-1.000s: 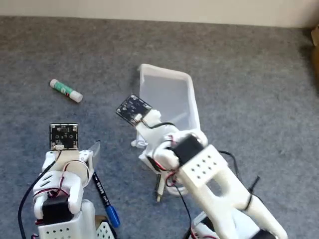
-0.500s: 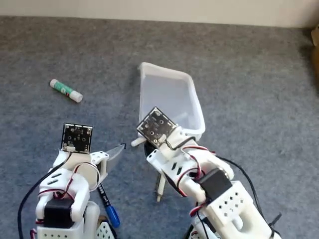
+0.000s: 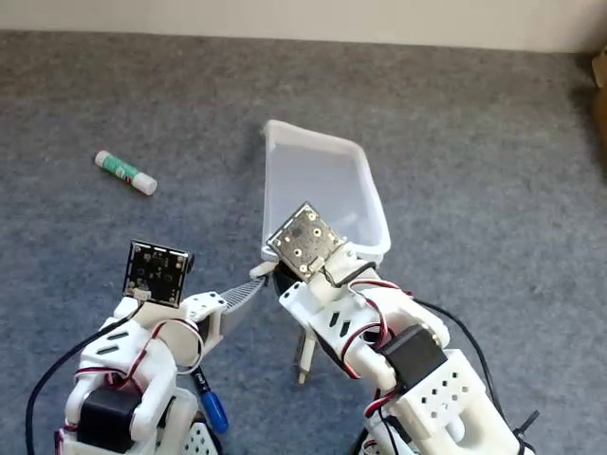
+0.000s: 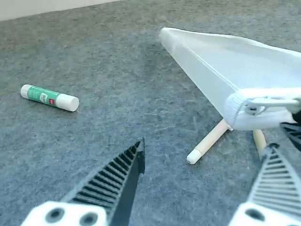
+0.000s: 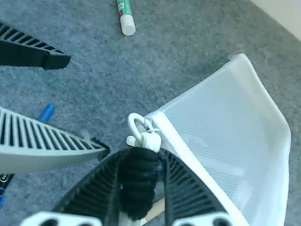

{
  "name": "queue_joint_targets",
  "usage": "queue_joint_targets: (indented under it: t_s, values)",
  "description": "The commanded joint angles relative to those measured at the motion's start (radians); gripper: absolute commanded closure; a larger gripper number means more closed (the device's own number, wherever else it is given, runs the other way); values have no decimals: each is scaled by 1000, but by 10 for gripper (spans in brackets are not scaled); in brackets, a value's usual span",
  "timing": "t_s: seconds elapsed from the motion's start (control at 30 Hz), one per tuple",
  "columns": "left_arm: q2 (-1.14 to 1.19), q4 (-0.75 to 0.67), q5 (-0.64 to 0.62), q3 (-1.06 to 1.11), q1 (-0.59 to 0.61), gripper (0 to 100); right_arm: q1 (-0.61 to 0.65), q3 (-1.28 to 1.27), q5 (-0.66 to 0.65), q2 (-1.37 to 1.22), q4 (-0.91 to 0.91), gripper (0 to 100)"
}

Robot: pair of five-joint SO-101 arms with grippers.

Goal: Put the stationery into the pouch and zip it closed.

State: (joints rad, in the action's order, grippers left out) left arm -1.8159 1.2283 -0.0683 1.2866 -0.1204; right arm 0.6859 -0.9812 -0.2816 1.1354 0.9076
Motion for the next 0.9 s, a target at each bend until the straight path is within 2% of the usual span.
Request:
queue_joint_targets:
  t_s: [0.0, 0.27, 0.53, 0.87]
  values:
    - [-2, -81, -9, -2, -21, 643, -8, 7, 12, 28, -36, 995]
    - [-2, -226, -6, 105, -21, 643, -8, 7, 12, 28, -35, 995]
    - [-2, -336, -5, 177, -21, 692, -7, 7, 12, 28, -33, 995]
    - [-2, -353, -5, 199, -58, 694, 44, 10, 8, 28, 53, 995]
